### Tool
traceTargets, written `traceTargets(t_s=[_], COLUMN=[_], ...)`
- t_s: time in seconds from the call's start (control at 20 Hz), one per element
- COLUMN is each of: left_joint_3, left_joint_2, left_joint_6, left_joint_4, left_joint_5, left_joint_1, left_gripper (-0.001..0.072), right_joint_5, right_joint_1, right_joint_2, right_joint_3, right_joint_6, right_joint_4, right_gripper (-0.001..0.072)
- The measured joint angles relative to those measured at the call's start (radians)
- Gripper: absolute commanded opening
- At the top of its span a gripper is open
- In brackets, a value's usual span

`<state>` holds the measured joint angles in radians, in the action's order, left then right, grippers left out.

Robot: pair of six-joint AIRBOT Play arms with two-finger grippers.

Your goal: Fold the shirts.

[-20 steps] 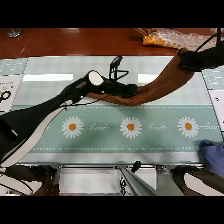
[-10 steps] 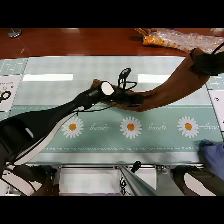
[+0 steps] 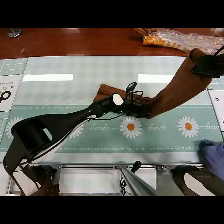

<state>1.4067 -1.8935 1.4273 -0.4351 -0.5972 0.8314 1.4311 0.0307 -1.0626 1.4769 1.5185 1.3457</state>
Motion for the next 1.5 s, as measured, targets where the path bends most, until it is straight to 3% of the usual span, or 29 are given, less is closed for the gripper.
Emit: traceTargets(t_s=[0.3,0.5,0.7,1.05,1.4,1.45,1.5], left_joint_3=[0.008,0.009,0.009,0.009,0.01,0.01,0.01], left_joint_2=[0.087,0.264,0.492,0.863,1.02,1.028,1.033], left_joint_6=[-0.097,-0.141,-0.156,-0.159,-0.159,-0.159,-0.155], left_joint_4=[0.013,-0.089,-0.208,-0.268,-0.275,-0.276,-0.276], left_joint_5=[-0.027,-0.098,-0.193,-0.327,-0.582,-0.612,-0.637], left_joint_1=[-0.084,-0.196,-0.363,-0.704,-0.89,-0.898,-0.904], left_gripper=[0.0012,0.0012,0.0013,0.0014,0.0014,0.0014,0.0013], right_joint_5=[-0.02,-0.097,-0.207,-0.473,-0.693,-0.713,-0.736], right_joint_1=[-0.001,-0.002,-0.06,-0.278,-0.475,-0.496,-0.517], right_joint_2=[0.0,0.0,-0.015,-0.18,-0.402,-0.426,-0.449], right_joint_3=[-0.02,-0.088,-0.151,-0.176,-0.178,-0.178,-0.178], right_joint_6=[-0.011,-0.017,-0.014,0.057,0.079,0.08,0.08], right_joint_4=[0.014,-0.035,-0.085,-0.14,-0.264,-0.281,-0.301], right_gripper=[0.0018,0.0019,0.0019,0.0019,0.002,0.0034,0.0132])
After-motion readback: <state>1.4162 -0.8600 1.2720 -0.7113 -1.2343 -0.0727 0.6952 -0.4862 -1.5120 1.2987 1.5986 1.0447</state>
